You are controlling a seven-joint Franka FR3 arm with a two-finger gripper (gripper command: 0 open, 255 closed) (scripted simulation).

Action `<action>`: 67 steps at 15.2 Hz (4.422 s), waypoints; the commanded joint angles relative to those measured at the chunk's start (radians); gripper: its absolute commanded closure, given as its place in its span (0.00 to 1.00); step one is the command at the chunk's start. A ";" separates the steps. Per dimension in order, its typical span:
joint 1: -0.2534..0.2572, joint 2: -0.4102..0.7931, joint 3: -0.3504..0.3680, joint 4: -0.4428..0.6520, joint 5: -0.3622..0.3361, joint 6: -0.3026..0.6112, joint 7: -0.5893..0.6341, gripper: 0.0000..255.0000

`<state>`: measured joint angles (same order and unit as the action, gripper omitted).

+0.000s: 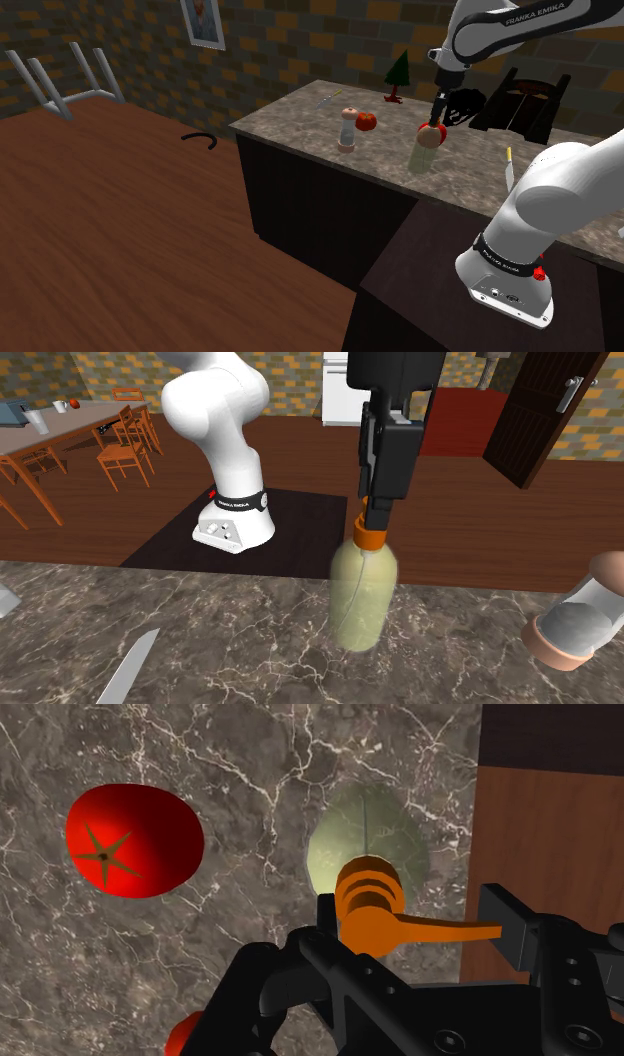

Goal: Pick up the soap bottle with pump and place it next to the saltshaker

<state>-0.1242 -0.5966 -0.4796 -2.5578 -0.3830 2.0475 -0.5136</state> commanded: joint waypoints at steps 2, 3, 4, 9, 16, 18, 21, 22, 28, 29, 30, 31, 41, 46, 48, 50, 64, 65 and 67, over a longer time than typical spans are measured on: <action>0.002 -0.012 0.010 0.033 0.008 -0.044 -0.006 1.00; 0.003 -0.015 0.013 0.043 0.011 -0.058 -0.007 1.00; 0.003 -0.019 0.017 0.054 0.014 -0.072 -0.008 1.00; 0.007 -0.032 0.034 0.111 0.027 -0.142 -0.015 1.00; 0.014 -0.038 0.055 0.199 0.046 -0.236 -0.026 1.00; 0.016 -0.038 0.060 0.225 0.051 -0.262 -0.029 1.00; 0.019 -0.035 0.068 0.266 0.058 -0.301 -0.034 1.00; 0.020 -0.034 0.071 0.280 0.060 -0.314 -0.035 1.00; 0.026 -0.022 0.084 0.368 0.074 -0.389 -0.046 1.00; 0.027 -0.019 0.086 0.383 0.076 -0.402 -0.048 1.00; 0.029 -0.016 0.087 0.399 0.078 -0.414 -0.050 1.00; 0.030 -0.013 0.089 0.414 0.080 -0.426 -0.052 1.00; 0.041 0.031 0.103 0.582 0.100 -0.550 -0.073 1.00; 0.046 0.061 0.107 0.674 0.110 -0.612 -0.086 1.00; 0.048 0.074 0.108 0.712 0.114 -0.637 -0.091 1.00; 0.050 0.088 0.108 0.752 0.117 -0.663 -0.097 1.00; -0.010 -0.064 0.034 0.754 0.021 -0.775 -0.257 1.00; -0.016 -0.080 0.025 0.750 0.008 -0.782 -0.275 1.00; -0.029 -0.112 0.004 0.745 -0.017 -0.796 -0.314 1.00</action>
<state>-0.1477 -0.6952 -0.4631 -1.8137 -0.3869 1.2587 -0.8045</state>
